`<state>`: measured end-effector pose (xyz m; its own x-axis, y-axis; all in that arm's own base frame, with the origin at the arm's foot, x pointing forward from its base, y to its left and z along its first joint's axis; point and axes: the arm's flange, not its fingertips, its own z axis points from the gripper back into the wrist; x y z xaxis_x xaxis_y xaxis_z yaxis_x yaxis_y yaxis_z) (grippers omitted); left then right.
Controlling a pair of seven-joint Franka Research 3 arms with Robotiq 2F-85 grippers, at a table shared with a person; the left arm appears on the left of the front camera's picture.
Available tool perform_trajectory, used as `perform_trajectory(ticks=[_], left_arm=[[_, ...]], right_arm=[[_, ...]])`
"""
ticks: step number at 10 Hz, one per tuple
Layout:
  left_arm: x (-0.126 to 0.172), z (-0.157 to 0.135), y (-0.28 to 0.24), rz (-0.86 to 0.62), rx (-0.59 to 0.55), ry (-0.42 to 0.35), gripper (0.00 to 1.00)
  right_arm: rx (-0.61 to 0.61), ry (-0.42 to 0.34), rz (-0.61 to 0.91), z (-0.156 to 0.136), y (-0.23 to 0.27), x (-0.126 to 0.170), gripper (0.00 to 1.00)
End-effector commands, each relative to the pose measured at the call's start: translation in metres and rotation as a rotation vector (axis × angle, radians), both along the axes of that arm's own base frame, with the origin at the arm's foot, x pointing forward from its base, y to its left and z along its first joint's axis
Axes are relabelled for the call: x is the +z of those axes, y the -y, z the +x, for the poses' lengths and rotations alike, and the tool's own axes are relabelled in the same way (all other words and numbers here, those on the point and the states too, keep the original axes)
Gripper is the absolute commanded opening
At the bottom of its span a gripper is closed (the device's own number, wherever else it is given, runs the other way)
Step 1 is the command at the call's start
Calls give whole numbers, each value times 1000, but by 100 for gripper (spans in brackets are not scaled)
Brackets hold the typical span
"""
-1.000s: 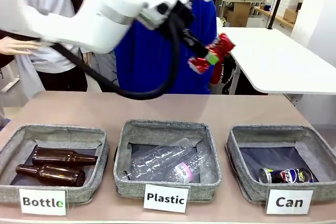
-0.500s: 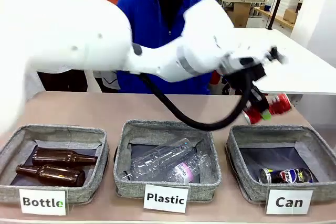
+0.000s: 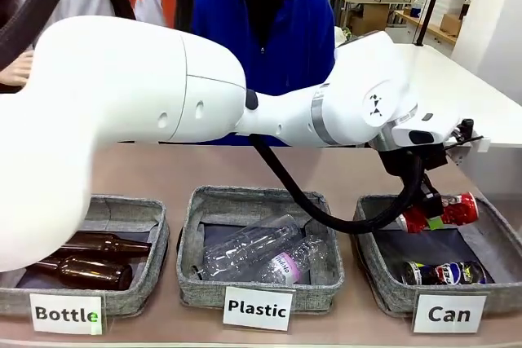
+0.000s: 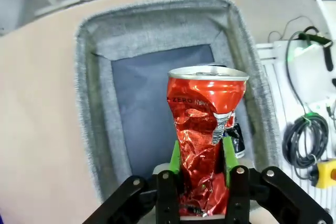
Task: Sort the can waste into the basket.
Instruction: Pick up the can waste from the table and place it in the right Fabric basket.
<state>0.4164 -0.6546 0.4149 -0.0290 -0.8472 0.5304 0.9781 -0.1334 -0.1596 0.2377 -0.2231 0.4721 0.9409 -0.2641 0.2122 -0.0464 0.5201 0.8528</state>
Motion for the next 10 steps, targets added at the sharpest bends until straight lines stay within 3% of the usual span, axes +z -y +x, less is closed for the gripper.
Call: perform_trajectory(ticks=[1, 3, 4, 5, 6, 8, 10], left_arm=[[7, 5, -7, -21, 37, 7, 34], [-4, 1, 0, 0, -30, 17, 34], [-6, 0, 0, 6, -47, 19, 90], [-6, -1, -1, 11, -50, 28, 91], [-6, -2, 0, 13, -49, 34, 100], [-4, -2, -2, 18, -48, 33, 100], [19, 2, -20, -27, 7, 7, 100]], right_arm=[[3, -1, -14, -4, 1, 0, 100], [3, -1, -14, -4, 1, 0, 100], [3, -1, -14, -4, 1, 0, 100], [3, -1, -14, -4, 1, 0, 100], [3, -1, -14, -4, 1, 0, 100], [3, -1, -14, -4, 1, 0, 100], [3, -1, -14, -4, 1, 0, 100]])
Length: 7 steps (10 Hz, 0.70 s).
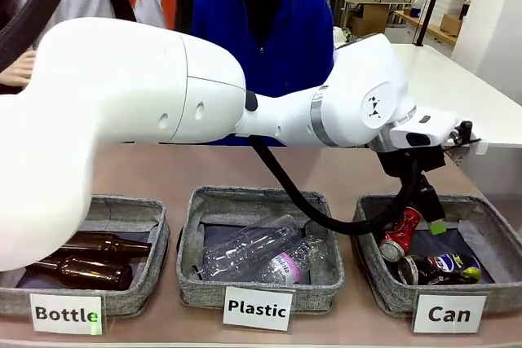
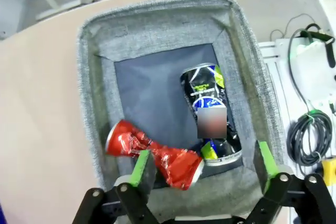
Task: Sort the can waste into the basket.
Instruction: Pick up the can waste from the table and place it in the right Fabric basket.
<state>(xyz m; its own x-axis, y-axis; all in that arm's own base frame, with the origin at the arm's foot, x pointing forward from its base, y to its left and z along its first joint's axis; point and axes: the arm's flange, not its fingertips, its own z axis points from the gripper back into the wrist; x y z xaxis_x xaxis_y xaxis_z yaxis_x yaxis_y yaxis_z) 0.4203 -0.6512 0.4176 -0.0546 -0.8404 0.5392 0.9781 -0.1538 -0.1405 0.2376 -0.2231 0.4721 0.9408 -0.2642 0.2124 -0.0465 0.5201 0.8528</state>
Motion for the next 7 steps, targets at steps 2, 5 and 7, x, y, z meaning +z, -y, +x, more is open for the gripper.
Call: perform_trajectory(ticks=[2, 5, 7], left_arm=[[54, -6, -64, -9, 124, -86, 100], [82, -39, -171, 30, 236, -266, 100], [94, -58, -256, -90, 480, -294, 100]], right_arm=[[15, 16, -19, 8, -10, 2, 100], [143, 164, 5, 55, -76, 15, 100], [300, 242, 15, 90, -149, 18, 100]])
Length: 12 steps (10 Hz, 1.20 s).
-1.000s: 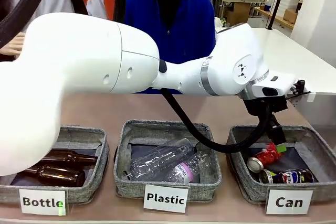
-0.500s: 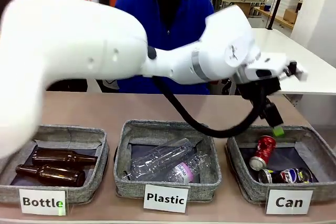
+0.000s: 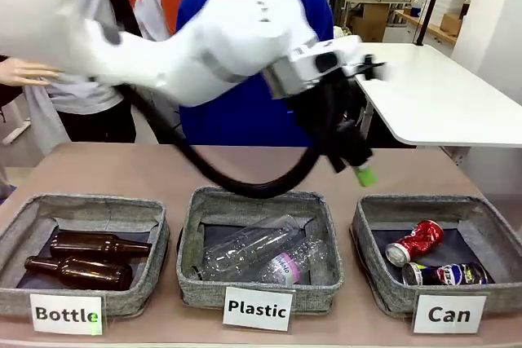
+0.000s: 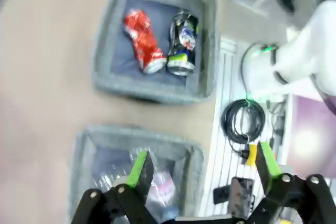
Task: Sort the can waste into the basket.
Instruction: Pick up the can waste from the table and place it in the right Fabric basket.
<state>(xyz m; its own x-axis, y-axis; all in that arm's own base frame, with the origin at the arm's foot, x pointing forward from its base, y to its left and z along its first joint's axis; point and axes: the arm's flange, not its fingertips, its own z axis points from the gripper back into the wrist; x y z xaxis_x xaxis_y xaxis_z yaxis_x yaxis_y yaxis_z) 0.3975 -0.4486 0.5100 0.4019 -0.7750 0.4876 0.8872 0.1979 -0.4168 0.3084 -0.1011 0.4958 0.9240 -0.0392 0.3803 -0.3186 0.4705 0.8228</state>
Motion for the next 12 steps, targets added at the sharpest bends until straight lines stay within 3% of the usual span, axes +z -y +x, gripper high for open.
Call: perform_trajectory(ticks=[1, 3, 5, 8, 10, 11, 12], left_arm=[[3, -34, -100, -98, 309, -46, 100], [-8, -24, -201, -247, 685, -199, 100], [-24, -30, -298, -343, 779, -331, 100], [-74, -34, -420, -524, 714, -454, 100], [-101, -43, -463, -886, 648, -340, 100], [-70, -38, -434, -564, 750, -424, 100], [-70, -38, -434, -564, 750, -424, 100]], right_arm=[[112, 48, 27, 35, -61, -9, 100], [157, -11, 65, 59, -115, -24, 100], [119, -33, 181, 70, -148, -35, 100], [15, -114, 211, 73, -159, -53, 100], [-7, -131, 152, 71, -149, -61, 100], [-26, -136, 161, 69, -139, -60, 100], [34, -113, 188, 75, -150, -61, 100]])
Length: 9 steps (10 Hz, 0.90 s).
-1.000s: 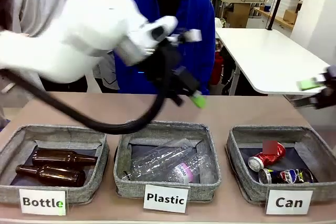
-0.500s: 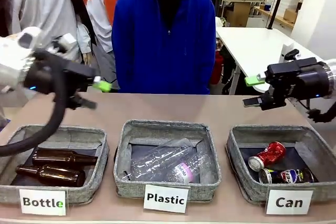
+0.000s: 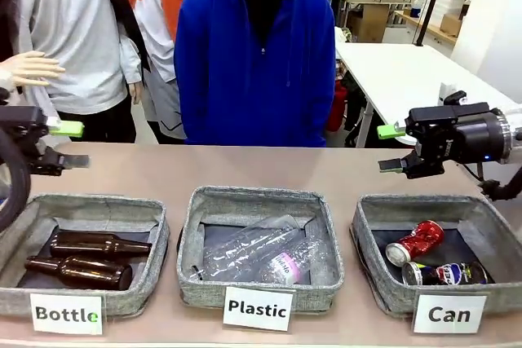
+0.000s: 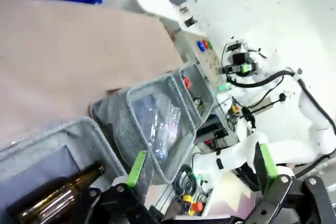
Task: Sort the can waste into the basket.
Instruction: Pick up the can waste from the table and place it in the right Fabric basket.
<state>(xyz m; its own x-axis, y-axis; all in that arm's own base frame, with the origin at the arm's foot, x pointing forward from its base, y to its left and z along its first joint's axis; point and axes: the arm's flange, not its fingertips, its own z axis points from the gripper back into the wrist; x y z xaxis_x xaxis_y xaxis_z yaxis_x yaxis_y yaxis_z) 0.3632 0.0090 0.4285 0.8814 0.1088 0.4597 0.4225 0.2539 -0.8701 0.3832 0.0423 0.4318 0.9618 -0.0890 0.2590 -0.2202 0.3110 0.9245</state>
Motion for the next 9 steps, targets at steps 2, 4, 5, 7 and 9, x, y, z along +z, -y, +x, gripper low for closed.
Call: perform_trajectory(ticks=[2, 4, 5, 7, 9], left_arm=[[11, -4, 23, 88, -30, -65, 100], [11, -4, 23, 88, -30, -65, 100], [11, -4, 23, 88, -30, -65, 100], [11, -4, 23, 88, -30, -65, 100], [11, -4, 23, 88, -30, -65, 100]], right_arm=[[25, 5, 10, 0, -6, 3, 100], [25, 5, 10, 0, -6, 3, 100], [25, 5, 10, 0, -6, 3, 100], [25, 5, 10, 0, -6, 3, 100], [25, 5, 10, 0, -6, 3, 100]])
